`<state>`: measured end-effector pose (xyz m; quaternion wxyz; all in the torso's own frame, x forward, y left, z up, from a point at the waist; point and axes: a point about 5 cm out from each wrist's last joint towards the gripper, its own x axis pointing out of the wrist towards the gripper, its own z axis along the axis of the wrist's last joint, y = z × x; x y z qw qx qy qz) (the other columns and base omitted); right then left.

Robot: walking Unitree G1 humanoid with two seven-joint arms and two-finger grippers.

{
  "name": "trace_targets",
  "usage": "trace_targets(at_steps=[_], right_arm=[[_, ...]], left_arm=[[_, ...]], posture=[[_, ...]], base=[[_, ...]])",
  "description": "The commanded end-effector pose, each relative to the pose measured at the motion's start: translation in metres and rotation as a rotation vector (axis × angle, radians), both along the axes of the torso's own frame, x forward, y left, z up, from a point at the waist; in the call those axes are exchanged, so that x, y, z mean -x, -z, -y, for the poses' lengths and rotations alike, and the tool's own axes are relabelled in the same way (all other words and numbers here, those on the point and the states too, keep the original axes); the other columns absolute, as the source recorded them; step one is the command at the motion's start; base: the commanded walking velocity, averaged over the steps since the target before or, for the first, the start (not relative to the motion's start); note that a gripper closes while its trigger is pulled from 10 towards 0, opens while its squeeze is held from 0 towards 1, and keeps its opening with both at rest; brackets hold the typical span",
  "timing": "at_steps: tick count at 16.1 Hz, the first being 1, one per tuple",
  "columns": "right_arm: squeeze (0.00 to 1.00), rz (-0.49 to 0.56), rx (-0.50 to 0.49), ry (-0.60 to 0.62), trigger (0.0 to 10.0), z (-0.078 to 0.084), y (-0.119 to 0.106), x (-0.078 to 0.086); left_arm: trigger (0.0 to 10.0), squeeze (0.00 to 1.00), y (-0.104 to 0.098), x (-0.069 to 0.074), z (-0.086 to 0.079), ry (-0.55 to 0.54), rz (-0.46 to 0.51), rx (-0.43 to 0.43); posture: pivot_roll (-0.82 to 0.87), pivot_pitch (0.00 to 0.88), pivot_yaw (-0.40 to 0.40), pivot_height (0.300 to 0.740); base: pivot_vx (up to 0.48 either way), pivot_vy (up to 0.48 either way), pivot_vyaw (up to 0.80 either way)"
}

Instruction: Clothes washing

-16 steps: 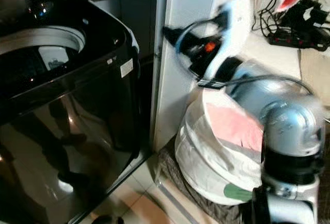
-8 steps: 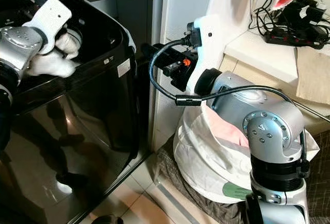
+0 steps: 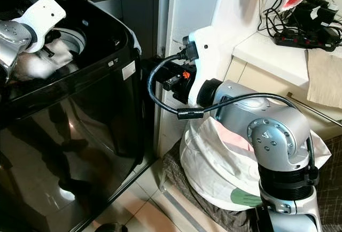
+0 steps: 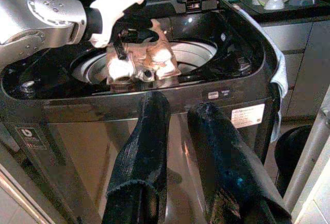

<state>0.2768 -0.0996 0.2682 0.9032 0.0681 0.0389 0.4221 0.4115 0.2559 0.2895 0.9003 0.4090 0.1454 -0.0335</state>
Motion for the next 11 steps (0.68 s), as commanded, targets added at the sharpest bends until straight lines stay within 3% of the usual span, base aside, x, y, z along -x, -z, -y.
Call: trace_targets(at_steps=[1,5,6,7,8,9,10,11], right_arm=[[0.00,-0.012,0.003,0.030,10.0,0.006,-0.001,-0.003],[0.00,-0.032,-0.002,0.040,10.0,0.007,0.000,-0.006],[0.00,-0.014,0.005,0.074,10.0,0.009,0.000,-0.009],[0.00,0.045,0.085,0.163,10.0,0.013,0.004,-0.014],[0.00,0.137,0.197,0.379,10.0,0.022,0.022,-0.024],[0.00,0.137,0.197,0.379,10.0,0.022,0.022,-0.024],[0.00,0.115,0.134,0.455,10.0,0.025,0.030,-0.024],[0.00,0.118,0.104,0.482,10.0,0.026,0.037,-0.021]], left_arm=[[10.0,1.00,-0.022,-0.001,0.003,0.010,0.063,-0.027],[10.0,1.00,-0.031,-0.001,0.001,-0.004,0.110,-0.028],[10.0,1.00,-0.041,-0.002,0.005,-0.005,0.199,0.067],[10.0,0.67,-0.042,-0.004,0.016,0.038,0.227,0.249],[10.0,0.00,-0.032,-0.010,0.050,0.158,0.206,0.913],[10.0,0.00,-0.032,-0.010,0.050,0.158,0.206,0.913],[10.0,0.00,-0.012,-0.011,0.064,0.125,0.130,1.162],[10.0,0.00,0.019,-0.004,0.073,0.019,0.089,1.303]], posture=[[0.03,0.000,-0.025,0.740],[0.03,0.000,-0.028,0.740],[0.03,0.000,-0.024,0.740],[0.02,0.000,-0.006,0.740],[0.01,0.000,0.010,0.740],[0.01,0.000,0.010,0.740],[0.01,0.000,0.005,0.740],[0.01,0.000,-0.001,0.740]], base=[[0.000,0.000,0.00],[0.000,0.000,0.00],[0.000,0.000,0.00],[0.000,0.000,0.00],[0.000,0.000,0.00],[0.000,0.000,0.00],[0.000,0.000,0.00],[0.000,0.000,0.00]])
